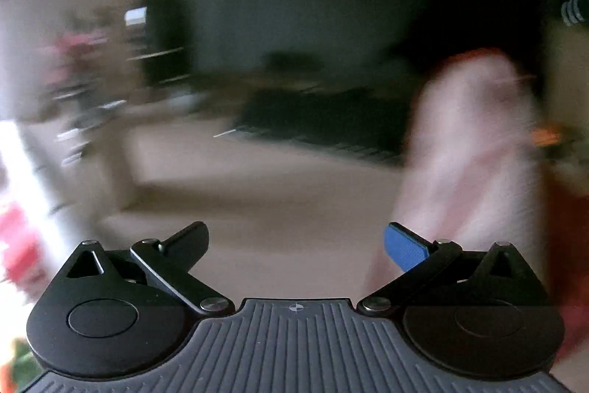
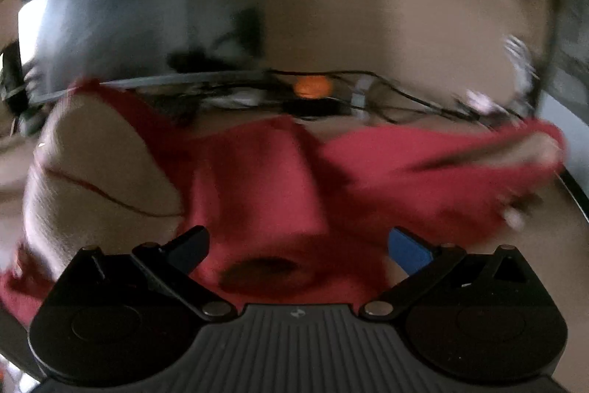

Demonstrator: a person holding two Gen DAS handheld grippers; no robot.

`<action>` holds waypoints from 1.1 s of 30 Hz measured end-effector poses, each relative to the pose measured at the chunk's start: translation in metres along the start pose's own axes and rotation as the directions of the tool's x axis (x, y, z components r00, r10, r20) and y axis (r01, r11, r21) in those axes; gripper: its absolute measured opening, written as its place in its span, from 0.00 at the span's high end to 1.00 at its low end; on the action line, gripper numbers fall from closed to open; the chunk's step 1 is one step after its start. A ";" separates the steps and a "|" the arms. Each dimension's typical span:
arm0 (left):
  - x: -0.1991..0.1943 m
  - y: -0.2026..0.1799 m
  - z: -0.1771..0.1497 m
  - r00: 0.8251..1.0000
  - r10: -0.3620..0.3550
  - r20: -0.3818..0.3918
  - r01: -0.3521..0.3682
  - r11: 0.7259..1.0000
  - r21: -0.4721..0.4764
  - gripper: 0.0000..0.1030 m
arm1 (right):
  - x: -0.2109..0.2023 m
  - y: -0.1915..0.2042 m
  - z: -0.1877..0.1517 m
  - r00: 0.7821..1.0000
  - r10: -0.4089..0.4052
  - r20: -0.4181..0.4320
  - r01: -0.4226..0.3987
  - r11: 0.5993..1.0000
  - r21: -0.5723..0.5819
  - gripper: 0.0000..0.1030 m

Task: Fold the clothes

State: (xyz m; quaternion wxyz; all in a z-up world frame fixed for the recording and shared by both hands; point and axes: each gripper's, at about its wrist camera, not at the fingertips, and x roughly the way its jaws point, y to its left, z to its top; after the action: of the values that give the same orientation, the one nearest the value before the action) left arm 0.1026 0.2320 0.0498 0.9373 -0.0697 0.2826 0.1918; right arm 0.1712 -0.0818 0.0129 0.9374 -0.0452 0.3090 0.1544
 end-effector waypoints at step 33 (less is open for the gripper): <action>0.051 -0.262 -0.082 0.461 -0.738 -0.492 0.880 0.452 0.147 0.00 | 0.055 -0.159 0.010 0.947 -0.275 -0.169 0.299 0.944 0.138 0.00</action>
State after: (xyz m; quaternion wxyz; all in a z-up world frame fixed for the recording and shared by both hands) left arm 0.2046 -0.0110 -0.0405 0.8355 -0.0478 0.4094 -0.3635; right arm 0.2689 -0.2162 -0.0135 0.9250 -0.0248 0.3788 -0.0134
